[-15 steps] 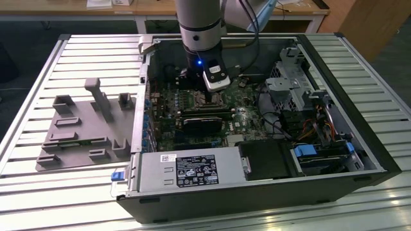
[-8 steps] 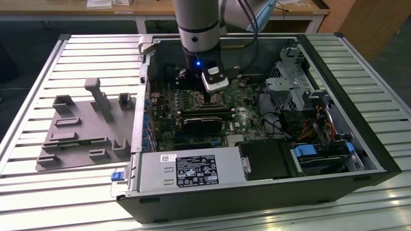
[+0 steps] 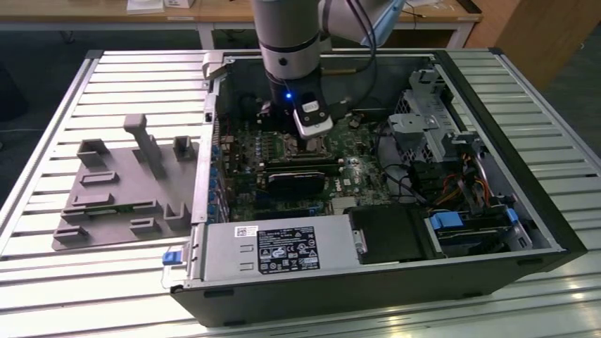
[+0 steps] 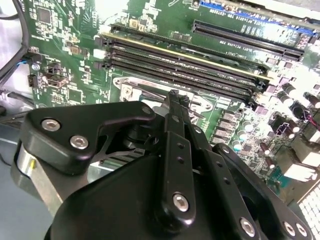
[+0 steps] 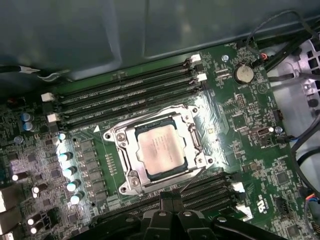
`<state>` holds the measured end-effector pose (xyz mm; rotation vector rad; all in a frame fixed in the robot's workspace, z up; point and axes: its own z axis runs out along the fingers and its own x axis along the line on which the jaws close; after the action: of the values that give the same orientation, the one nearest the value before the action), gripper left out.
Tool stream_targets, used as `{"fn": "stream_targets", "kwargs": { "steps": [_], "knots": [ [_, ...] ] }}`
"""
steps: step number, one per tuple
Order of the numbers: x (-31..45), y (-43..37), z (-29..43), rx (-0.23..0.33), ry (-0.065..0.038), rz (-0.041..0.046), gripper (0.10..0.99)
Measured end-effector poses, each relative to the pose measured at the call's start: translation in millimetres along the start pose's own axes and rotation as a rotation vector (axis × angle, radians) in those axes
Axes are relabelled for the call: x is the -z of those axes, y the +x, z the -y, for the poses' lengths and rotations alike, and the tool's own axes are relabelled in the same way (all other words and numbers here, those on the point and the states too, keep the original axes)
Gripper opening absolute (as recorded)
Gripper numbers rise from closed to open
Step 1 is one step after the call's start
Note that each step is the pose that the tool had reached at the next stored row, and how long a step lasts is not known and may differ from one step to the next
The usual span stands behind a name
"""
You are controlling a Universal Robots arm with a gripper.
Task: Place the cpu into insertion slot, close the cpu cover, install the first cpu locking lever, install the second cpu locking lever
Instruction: 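Install the second cpu locking lever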
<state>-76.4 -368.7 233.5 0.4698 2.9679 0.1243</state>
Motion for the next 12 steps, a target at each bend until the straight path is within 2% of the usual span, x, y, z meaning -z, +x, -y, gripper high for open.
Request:
{"fn": "stream_targets", "kwargs": {
  "steps": [10,12],
  "knots": [
    [-5.0,1.4,10.0,-0.003,-0.029,-0.0090,0.102],
    [-5.2,3.2,11.8,-0.003,-0.032,-0.0089,0.102]
  ]
}}
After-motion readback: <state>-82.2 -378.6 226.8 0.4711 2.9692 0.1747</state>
